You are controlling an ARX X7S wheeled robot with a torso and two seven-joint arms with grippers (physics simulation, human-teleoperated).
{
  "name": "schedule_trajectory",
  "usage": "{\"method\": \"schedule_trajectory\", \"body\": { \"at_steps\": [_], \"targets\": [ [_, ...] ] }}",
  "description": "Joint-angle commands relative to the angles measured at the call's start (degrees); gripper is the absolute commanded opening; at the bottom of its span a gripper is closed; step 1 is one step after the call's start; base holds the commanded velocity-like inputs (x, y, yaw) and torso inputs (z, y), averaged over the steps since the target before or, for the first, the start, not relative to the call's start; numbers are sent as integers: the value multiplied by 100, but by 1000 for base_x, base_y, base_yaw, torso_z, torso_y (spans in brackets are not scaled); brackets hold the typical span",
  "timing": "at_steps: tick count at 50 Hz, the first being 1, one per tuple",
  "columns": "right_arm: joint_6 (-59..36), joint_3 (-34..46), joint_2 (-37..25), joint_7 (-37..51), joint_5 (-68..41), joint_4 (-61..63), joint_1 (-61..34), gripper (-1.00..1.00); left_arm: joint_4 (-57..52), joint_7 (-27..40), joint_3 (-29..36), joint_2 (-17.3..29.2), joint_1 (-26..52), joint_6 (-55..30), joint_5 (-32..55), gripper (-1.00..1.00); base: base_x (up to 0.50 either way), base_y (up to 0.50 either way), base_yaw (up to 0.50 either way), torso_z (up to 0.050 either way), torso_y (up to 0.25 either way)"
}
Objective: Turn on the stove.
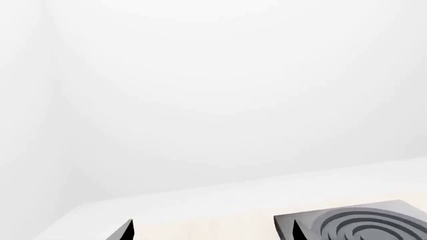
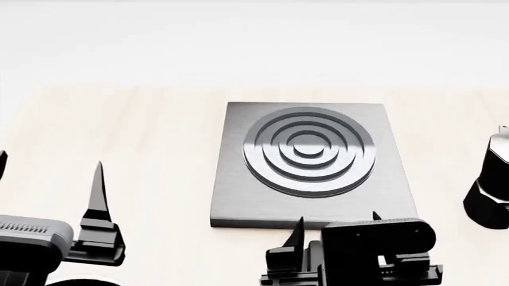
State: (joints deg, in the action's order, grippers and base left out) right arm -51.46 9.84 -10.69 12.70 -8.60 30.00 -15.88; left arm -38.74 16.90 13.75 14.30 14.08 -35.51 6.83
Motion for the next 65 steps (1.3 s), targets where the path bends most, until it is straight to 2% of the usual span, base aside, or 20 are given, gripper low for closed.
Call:
{"method": "schedule_trajectory", "body": {
  "at_steps": [1,35,65],
  "targets": [
    [-14,21,25,-12,-72,-443,-37,100,42,45,55,29,6,16,-20,100,0,0,0,0,0],
    [-554,-94,105,49,-372,-1013,-219,100,-17,165,124,85,34,-66,17,100,0,0,0,0,0],
    [-201,61,117,-33,-440,-1948,-312,100,141,263,279,180,75,-2,-85,100,0,0,0,0,0]
  ]
}}
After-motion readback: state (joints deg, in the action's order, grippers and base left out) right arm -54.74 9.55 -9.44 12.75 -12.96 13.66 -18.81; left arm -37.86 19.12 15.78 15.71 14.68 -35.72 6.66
